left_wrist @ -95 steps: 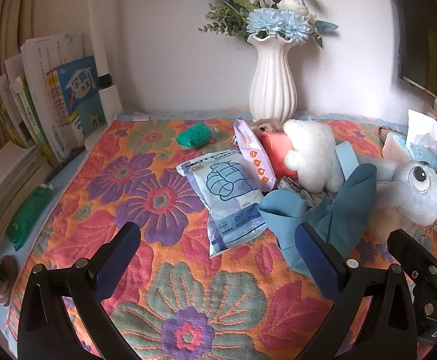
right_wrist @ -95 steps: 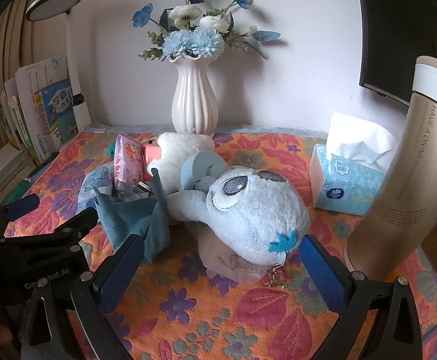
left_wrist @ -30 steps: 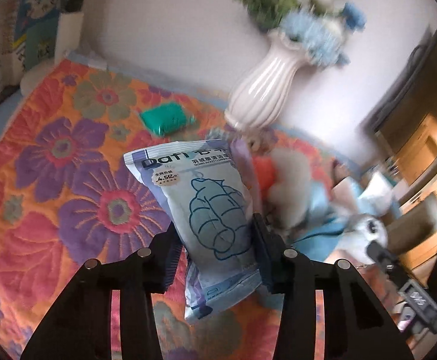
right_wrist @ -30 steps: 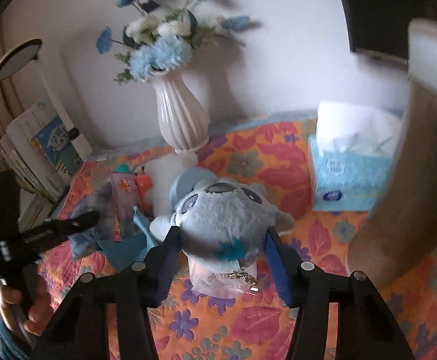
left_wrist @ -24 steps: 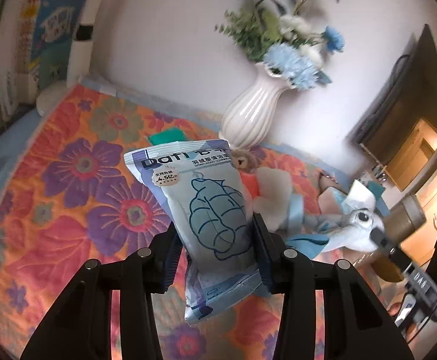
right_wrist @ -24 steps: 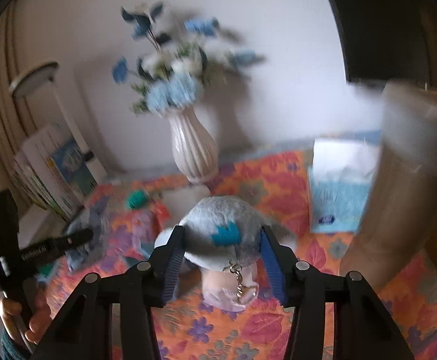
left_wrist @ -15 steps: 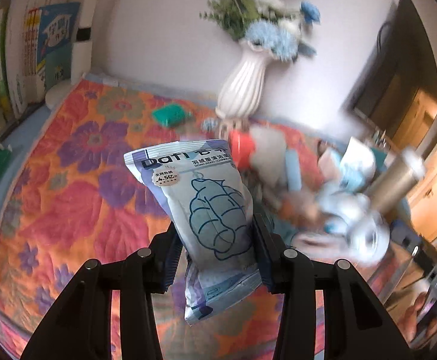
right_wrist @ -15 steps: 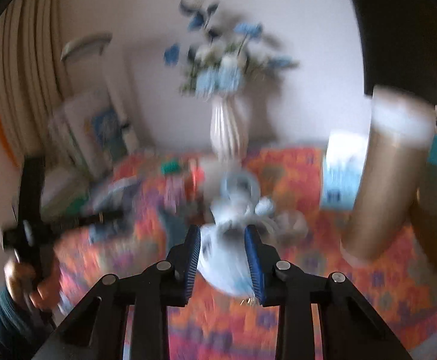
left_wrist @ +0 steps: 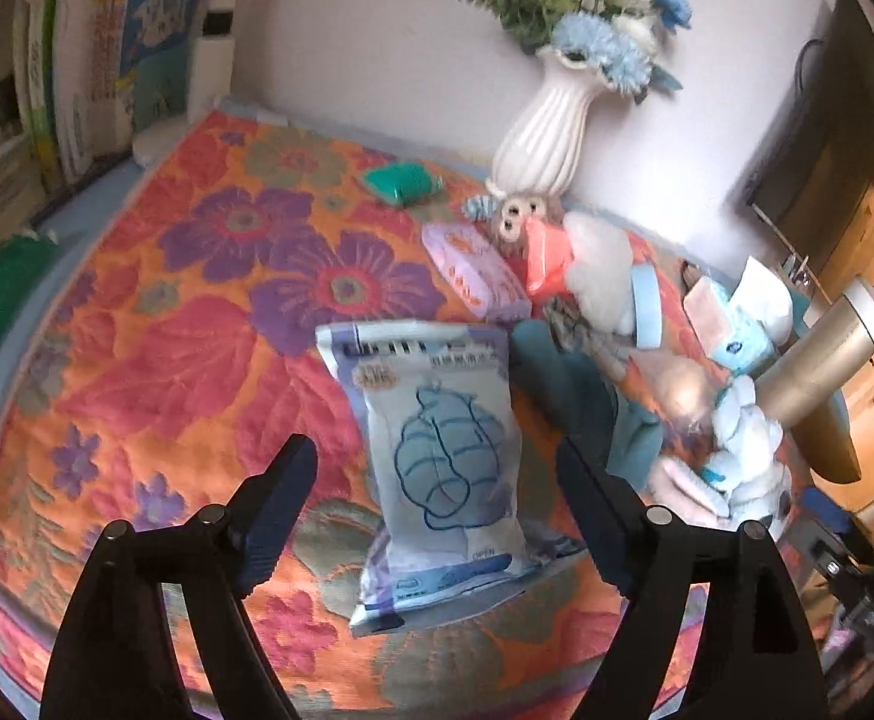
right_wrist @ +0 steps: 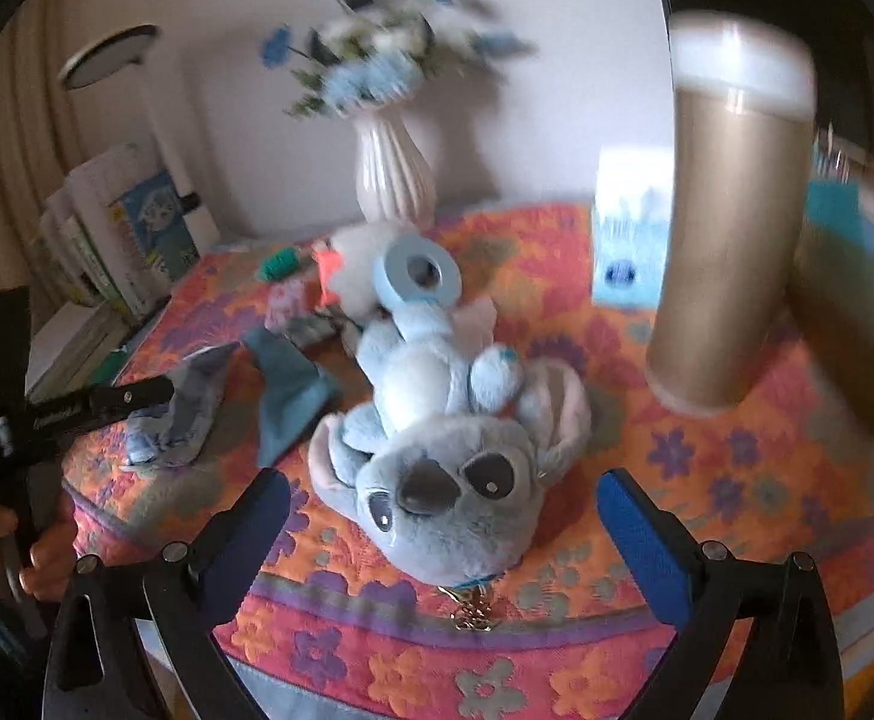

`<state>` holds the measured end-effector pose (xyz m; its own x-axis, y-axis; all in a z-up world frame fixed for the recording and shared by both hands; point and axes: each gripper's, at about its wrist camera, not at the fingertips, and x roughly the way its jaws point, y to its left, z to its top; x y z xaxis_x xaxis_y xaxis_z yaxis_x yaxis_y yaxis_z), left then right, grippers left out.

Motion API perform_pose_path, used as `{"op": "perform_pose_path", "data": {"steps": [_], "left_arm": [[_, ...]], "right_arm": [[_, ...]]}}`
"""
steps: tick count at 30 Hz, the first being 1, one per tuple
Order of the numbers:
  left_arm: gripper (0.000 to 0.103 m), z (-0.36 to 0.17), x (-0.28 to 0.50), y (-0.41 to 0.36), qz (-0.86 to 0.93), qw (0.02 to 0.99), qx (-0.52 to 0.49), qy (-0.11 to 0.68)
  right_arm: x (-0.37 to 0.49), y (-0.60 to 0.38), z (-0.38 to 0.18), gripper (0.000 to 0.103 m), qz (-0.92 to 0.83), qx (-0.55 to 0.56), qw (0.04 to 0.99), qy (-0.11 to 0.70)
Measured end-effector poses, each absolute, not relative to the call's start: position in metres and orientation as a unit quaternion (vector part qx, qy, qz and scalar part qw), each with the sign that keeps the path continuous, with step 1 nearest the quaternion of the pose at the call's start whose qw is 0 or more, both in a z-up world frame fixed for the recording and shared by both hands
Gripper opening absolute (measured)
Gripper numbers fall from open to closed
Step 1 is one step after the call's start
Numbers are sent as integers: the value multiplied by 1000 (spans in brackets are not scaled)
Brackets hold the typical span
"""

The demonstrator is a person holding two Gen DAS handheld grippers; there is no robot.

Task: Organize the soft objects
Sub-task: 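Grasp the blue Dati bag with left gripper while right gripper grasps the plush's head, then carry bag and plush to the round glass table and open both grippers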

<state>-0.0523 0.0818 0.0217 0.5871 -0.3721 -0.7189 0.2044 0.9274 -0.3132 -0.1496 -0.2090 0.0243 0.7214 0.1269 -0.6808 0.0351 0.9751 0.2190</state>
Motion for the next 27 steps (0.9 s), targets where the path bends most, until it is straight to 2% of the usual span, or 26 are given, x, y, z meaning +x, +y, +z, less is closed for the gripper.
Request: {"op": "perform_pose_path", "data": {"steps": [2, 4, 5, 6, 7, 8, 10, 19, 27], "left_arm": [[81, 16, -49, 75, -168, 878, -97, 437], [80, 12, -45, 68, -166, 875, -96, 444], [80, 10, -44, 65, -163, 876, -96, 444], [75, 9, -42, 64, -158, 877, -95, 444], [52, 8, -40, 62, -153, 878, -93, 445], [40, 7, -40, 60, -151, 877, -91, 446], [36, 6, -40, 59, -147, 879, -86, 445], [35, 55, -72, 51, -183, 902, -78, 384], [35, 82, -111, -24, -296, 883, -24, 363]], "right_arm": [[-137, -211, 15, 102, 28, 128, 908, 398], [-124, -211, 5, 85, 30, 141, 897, 418], [-120, -211, 1, 68, 27, 143, 892, 427], [-118, -211, -2, 68, 29, 145, 891, 430], [-119, -211, -2, 67, 28, 146, 892, 426], [-121, -211, 0, 67, 30, 143, 895, 422], [-128, -212, 3, 66, 34, 137, 900, 413], [-162, -241, 33, 66, 23, 156, 914, 375], [-200, -307, 49, 66, -20, 194, 900, 390]]}}
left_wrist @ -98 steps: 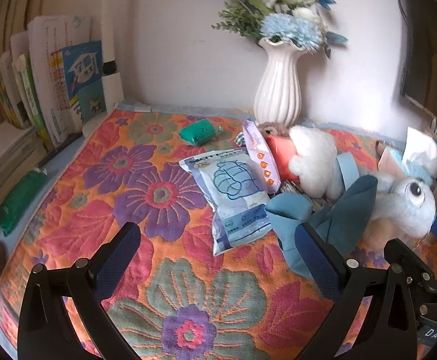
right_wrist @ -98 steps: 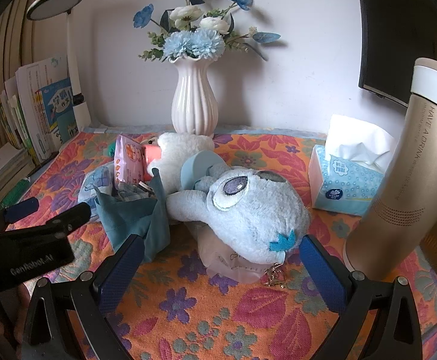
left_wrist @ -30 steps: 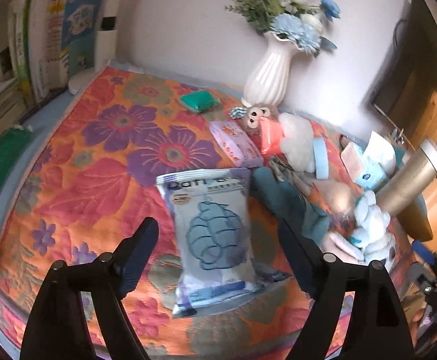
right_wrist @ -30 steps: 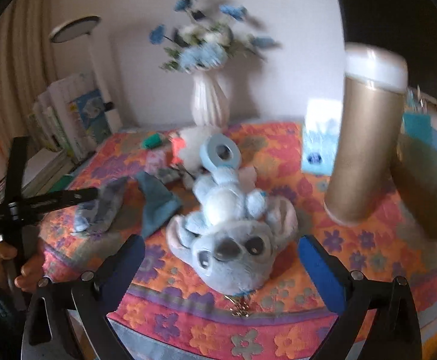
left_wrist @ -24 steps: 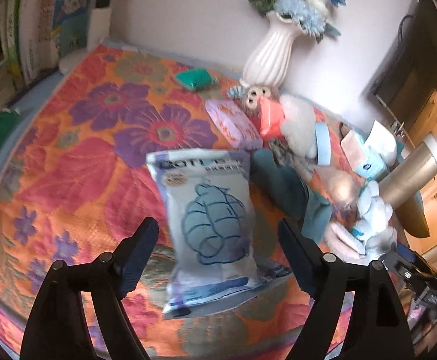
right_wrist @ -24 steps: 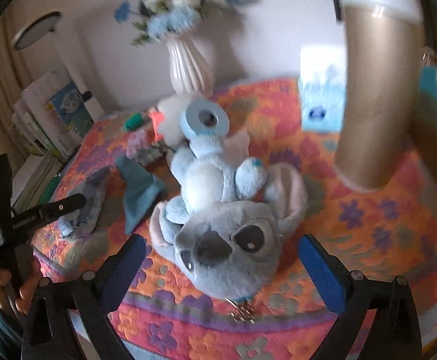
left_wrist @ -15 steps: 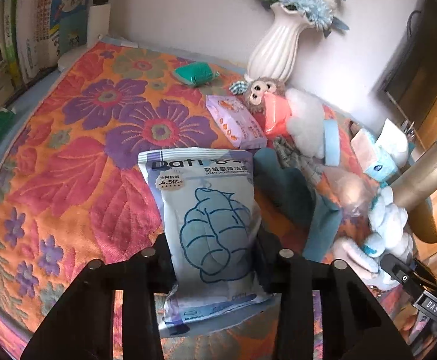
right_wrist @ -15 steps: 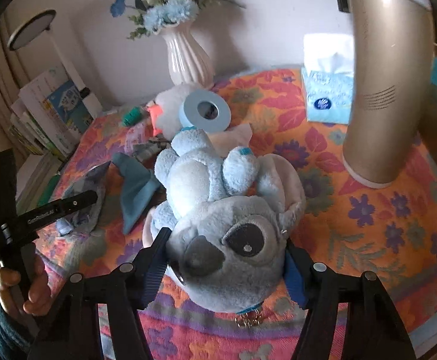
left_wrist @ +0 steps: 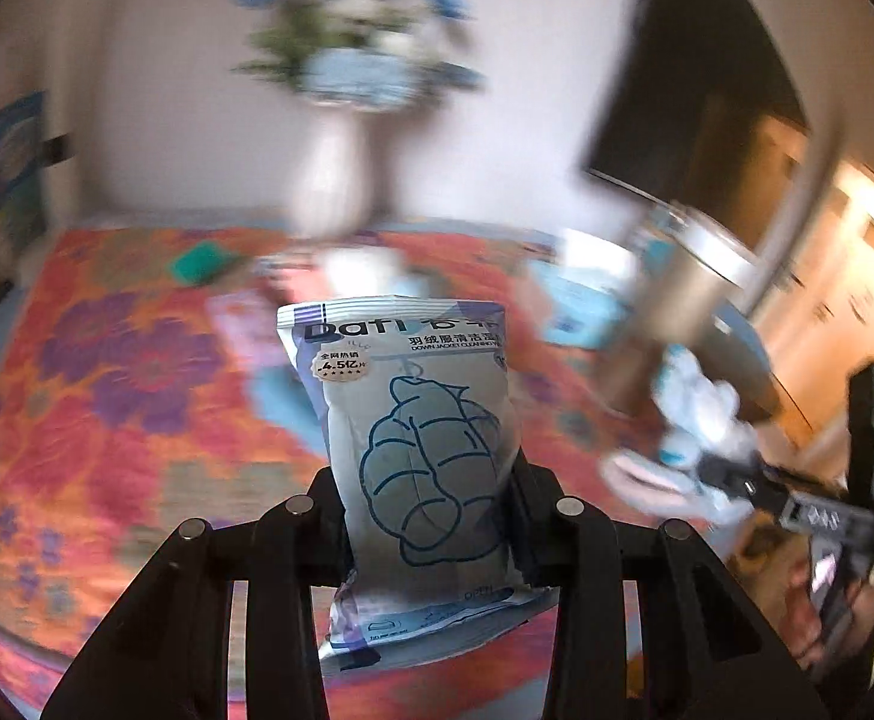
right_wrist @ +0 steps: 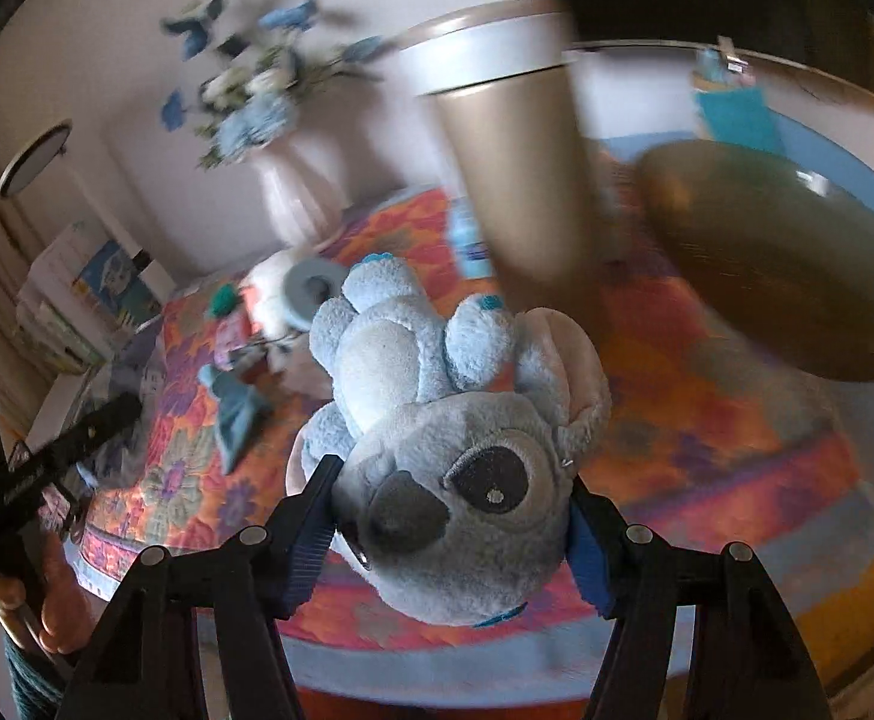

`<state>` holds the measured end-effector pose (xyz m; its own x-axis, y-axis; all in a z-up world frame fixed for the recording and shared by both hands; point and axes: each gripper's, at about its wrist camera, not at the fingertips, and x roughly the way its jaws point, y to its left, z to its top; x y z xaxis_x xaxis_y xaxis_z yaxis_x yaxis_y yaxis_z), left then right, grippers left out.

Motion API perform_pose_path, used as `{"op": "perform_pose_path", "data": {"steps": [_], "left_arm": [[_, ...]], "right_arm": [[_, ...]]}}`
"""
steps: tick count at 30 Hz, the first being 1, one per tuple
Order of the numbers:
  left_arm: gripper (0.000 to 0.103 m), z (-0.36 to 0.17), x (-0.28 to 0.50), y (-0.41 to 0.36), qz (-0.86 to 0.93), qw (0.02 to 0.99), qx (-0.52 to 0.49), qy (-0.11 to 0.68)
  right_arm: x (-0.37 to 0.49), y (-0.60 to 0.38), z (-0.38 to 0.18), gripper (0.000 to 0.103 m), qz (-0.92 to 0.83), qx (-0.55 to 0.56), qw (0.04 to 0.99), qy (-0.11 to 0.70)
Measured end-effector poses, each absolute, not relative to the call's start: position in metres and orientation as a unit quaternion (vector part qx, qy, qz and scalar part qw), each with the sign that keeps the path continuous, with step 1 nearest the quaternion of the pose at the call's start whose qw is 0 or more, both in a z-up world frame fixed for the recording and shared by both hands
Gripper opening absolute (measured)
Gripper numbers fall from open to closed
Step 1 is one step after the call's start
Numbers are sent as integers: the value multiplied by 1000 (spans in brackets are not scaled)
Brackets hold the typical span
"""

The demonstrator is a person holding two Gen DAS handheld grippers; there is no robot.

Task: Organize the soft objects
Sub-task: 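Carry bag and plush to the round glass table and open both grippers, then move both grippers back over the bed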

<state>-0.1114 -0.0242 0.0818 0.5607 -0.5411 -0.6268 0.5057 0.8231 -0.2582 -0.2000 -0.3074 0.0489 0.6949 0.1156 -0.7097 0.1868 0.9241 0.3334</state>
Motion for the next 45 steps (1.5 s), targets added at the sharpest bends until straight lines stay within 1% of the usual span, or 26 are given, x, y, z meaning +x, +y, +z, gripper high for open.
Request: {"op": "perform_pose_path", "data": {"steps": [7, 12, 17, 22, 27, 28, 29, 30, 31, 32, 33, 34, 40, 45], "left_arm": [[35, 83, -140, -133, -413, 833, 40, 365], [35, 91, -162, -210, -479, 801, 83, 351], [35, 110, -172, -275, -504, 795, 108, 319], [35, 116, -172, -332, -473, 821, 129, 292], [35, 101, -162, -374, -449, 833, 149, 287], [37, 97, -161, -378, -445, 834, 150, 288], [37, 92, -158, -382, -440, 837, 153, 286], [44, 91, -156, -389, -438, 839, 156, 284], [56, 87, -155, -391, -435, 840, 159, 284], [63, 86, -154, -393, -435, 839, 159, 286], [77, 85, -154, -393, -437, 837, 157, 288], [82, 85, -157, -390, -444, 836, 152, 284], [82, 98, -178, -377, -466, 833, 158, 254], [82, 110, -193, -327, -450, 847, 150, 239]], "right_arm": [[-247, -375, 72, 66, -90, 199, 902, 372], [-272, -421, 102, 66, -139, 209, 912, 325], [-269, -472, 125, 66, -176, 235, 915, 277], [-245, -526, 117, 66, -201, 287, 899, 262], [-202, -569, 91, 66, -202, 324, 872, 306], [-195, -574, 85, 67, -197, 333, 866, 316], [-187, -580, 79, 68, -193, 342, 859, 328], [-183, -583, 74, 70, -194, 346, 853, 339], [-181, -587, 71, 70, -192, 351, 849, 344], [-182, -589, 69, 70, -188, 356, 847, 347], [-184, -589, 68, 70, -187, 358, 847, 346], [-189, -589, 70, 71, -188, 358, 849, 340], [-218, -582, 95, 72, -188, 349, 867, 304], [-244, -543, 115, 73, -159, 323, 891, 275]]}}
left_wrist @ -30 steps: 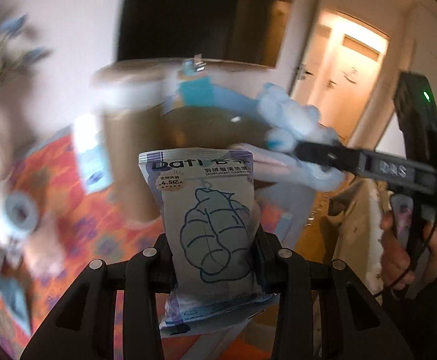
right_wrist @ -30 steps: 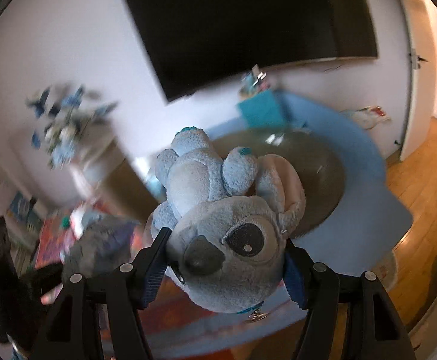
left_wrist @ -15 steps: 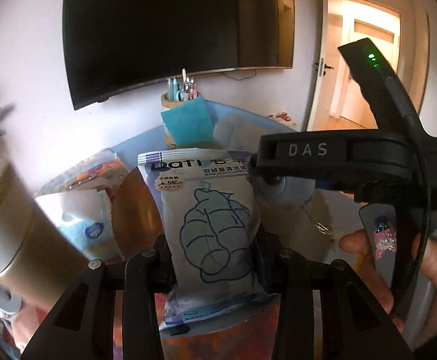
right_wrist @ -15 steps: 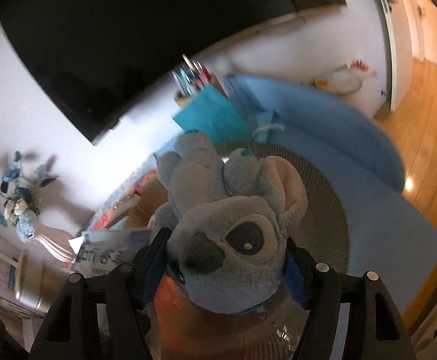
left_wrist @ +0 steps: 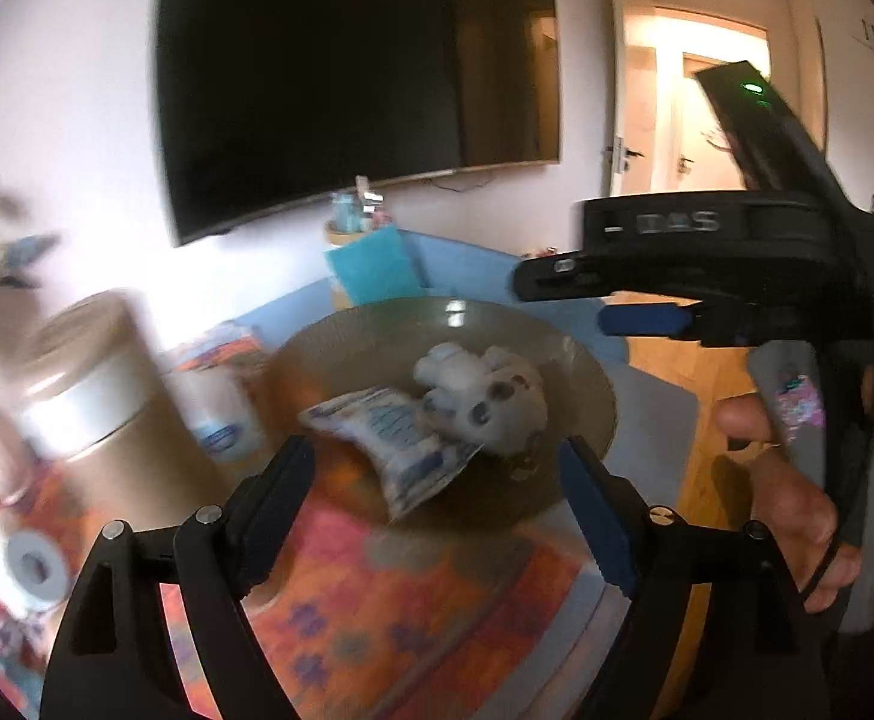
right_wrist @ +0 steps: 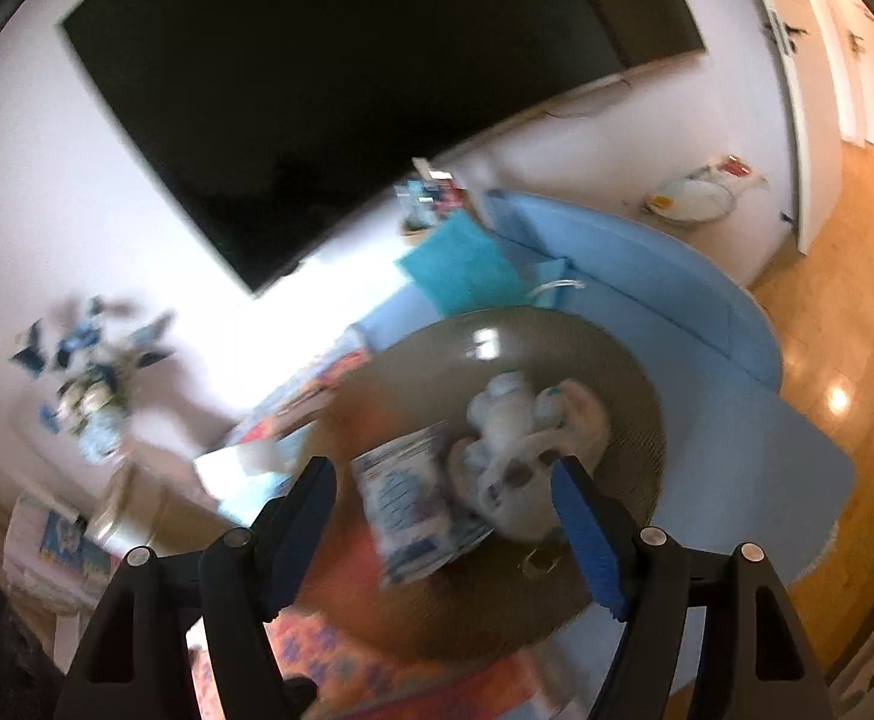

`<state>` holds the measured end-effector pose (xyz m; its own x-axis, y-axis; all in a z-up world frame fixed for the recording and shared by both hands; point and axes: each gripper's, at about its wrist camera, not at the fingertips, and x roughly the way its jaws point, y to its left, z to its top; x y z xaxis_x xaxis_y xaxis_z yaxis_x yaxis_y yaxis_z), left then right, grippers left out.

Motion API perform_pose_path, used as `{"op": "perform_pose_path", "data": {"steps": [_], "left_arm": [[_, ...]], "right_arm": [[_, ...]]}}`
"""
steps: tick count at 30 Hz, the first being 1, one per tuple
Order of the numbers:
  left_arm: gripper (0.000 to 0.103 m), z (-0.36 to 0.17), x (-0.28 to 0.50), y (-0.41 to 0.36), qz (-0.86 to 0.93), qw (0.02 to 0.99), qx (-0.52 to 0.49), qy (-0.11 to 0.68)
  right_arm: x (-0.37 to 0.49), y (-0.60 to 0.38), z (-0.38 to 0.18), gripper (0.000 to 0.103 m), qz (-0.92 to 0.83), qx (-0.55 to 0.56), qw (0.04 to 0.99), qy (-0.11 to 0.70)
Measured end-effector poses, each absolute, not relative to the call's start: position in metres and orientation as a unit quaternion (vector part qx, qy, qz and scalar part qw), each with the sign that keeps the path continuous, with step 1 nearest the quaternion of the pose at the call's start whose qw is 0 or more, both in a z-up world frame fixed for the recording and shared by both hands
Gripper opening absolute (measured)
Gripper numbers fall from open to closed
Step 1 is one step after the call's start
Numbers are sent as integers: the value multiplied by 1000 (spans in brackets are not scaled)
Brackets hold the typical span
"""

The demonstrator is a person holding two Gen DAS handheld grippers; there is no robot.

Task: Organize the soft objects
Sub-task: 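Move both grippers back over the bed, then grasp the white translucent bag with right gripper while left gripper grasps the teal cloth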

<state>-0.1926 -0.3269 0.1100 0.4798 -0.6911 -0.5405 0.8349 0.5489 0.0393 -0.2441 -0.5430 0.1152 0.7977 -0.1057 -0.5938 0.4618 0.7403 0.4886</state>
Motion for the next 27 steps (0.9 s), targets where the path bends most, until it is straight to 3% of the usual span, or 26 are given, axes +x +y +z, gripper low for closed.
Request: {"op": "perform_pose_path", "data": {"steps": [13, 21, 27], "left_arm": [[83, 98, -132, -114, -235, 929, 78, 275], [83, 52, -70, -16, -136, 942, 39, 305], [83, 27, -45, 18, -135, 929, -29, 343]], "right_arm": [[-192, -343, 119, 73, -4, 224, 926, 304], [-113, -217, 63, 77, 66, 119, 918, 373], [-78, -194, 25, 77, 32, 56, 927, 370]]}}
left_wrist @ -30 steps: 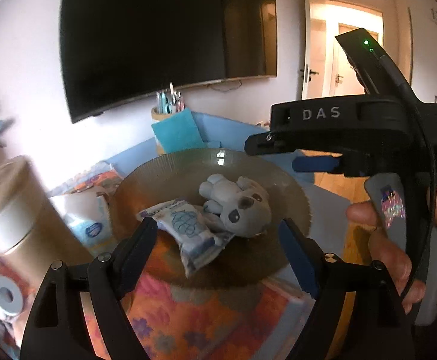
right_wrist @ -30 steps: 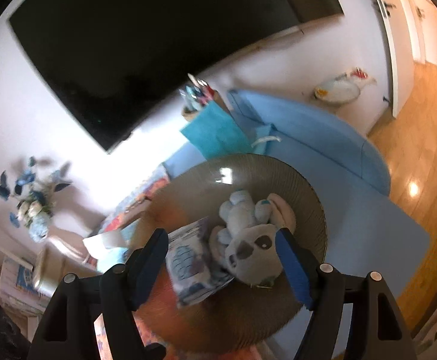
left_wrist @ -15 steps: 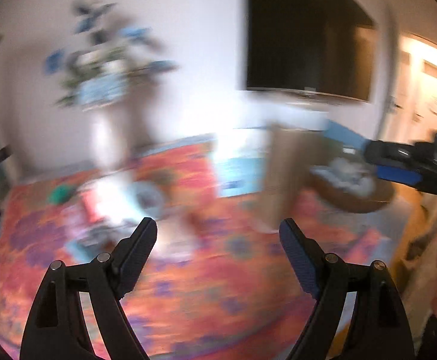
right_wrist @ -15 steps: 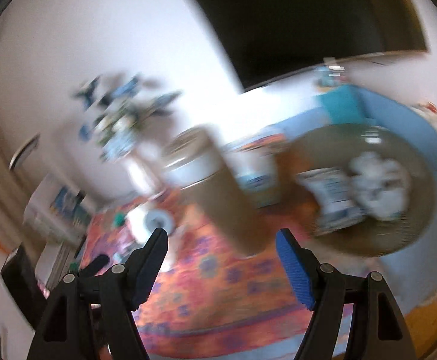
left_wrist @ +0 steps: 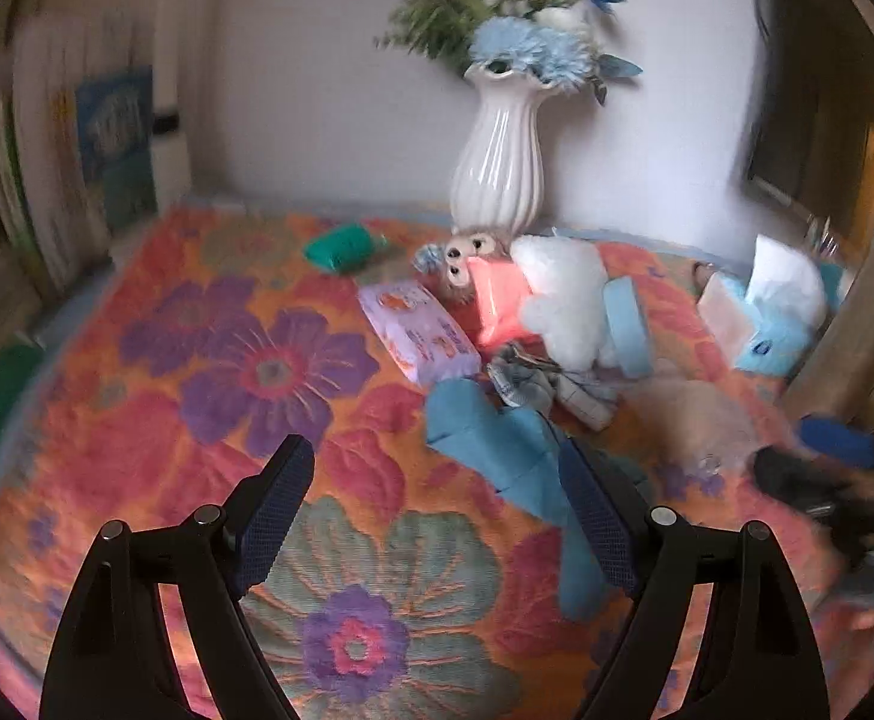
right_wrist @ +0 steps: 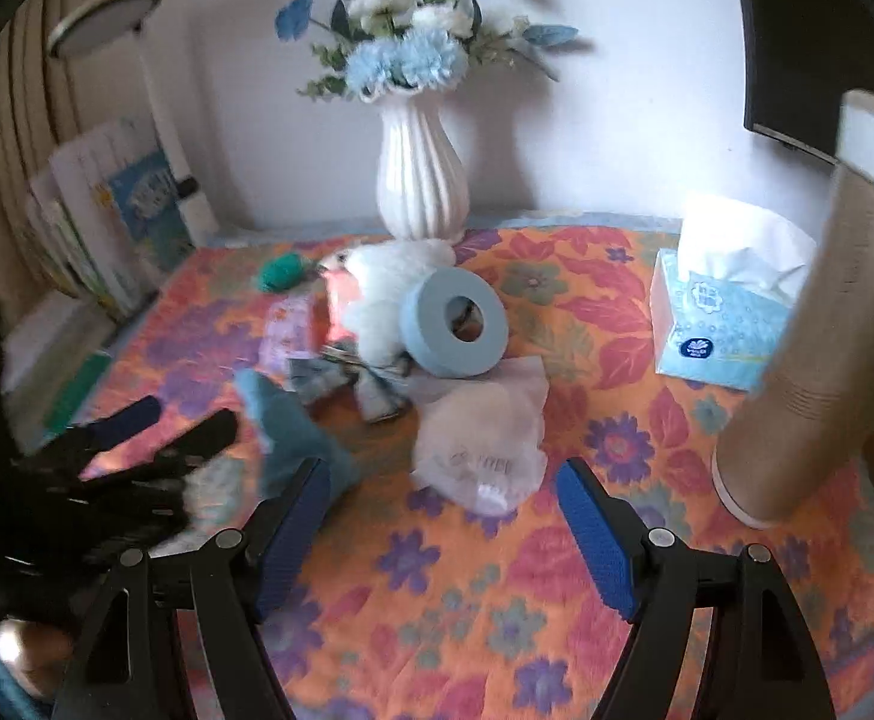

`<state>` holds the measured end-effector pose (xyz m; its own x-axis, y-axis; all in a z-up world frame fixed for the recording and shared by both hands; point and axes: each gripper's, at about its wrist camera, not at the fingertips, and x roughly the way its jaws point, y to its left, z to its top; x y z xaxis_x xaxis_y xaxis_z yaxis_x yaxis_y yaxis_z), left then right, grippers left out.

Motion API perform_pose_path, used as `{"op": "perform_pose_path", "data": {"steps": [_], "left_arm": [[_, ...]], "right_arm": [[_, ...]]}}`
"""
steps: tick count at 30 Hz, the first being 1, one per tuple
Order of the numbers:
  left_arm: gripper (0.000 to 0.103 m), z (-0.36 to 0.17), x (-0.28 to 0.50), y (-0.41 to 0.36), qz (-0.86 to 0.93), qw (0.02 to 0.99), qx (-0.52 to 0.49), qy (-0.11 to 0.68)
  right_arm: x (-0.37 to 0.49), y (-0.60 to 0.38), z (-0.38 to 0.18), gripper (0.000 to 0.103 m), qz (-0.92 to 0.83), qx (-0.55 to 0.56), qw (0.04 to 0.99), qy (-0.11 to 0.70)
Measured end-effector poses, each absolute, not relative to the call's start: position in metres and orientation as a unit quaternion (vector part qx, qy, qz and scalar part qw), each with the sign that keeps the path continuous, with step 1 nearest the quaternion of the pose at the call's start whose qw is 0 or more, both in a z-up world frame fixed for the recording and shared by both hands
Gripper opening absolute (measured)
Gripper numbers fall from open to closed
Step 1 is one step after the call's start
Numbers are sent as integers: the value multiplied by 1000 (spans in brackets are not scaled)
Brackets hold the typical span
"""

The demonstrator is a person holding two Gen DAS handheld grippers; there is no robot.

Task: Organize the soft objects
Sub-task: 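Grasp the white translucent bag with right gripper while left gripper grasps the teal cloth, then carry white bag and teal cloth to the round table and release both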

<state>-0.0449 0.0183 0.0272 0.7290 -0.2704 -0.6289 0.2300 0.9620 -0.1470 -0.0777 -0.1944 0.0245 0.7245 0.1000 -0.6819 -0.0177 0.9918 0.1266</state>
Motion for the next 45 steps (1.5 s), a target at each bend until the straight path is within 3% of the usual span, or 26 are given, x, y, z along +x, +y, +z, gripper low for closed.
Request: {"op": "perform_pose_path", "data": {"steps": [5, 15, 26, 28, 30, 32, 33, 36, 45], "left_arm": [[83, 25, -42, 40, -147, 925, -98, 337], [83, 20, -39, 38, -151, 917, -102, 355], [83, 14, -28, -3, -190, 866, -97, 452], [76, 8, -23, -13, -184, 862, -95, 463], [72, 3, -18, -19, -179, 859, -94, 470], [49, 4, -19, -22, -169, 868, -72, 461], [30, 3, -21, -23, -170, 870, -60, 459], [12, 2, -29, -18, -183, 869, -52, 458], [12, 23, -65, 17, -249, 863, -45, 437]], "right_arm": [[-56, -210, 2, 77, 18, 100, 918, 384], [-57, -223, -3, 77, 25, 128, 915, 383], [-38, -229, 3, 77, 49, 133, 897, 418], [-28, -222, 2, 74, 44, 110, 896, 427], [-20, -219, -3, 65, 28, 93, 897, 432], [-16, -222, -9, 55, 48, 114, 891, 437], [-16, -224, -11, 49, 56, 122, 889, 438], [-26, -224, -8, 44, 61, 111, 894, 429], [-89, -227, 7, 43, 123, 124, 878, 446]]}}
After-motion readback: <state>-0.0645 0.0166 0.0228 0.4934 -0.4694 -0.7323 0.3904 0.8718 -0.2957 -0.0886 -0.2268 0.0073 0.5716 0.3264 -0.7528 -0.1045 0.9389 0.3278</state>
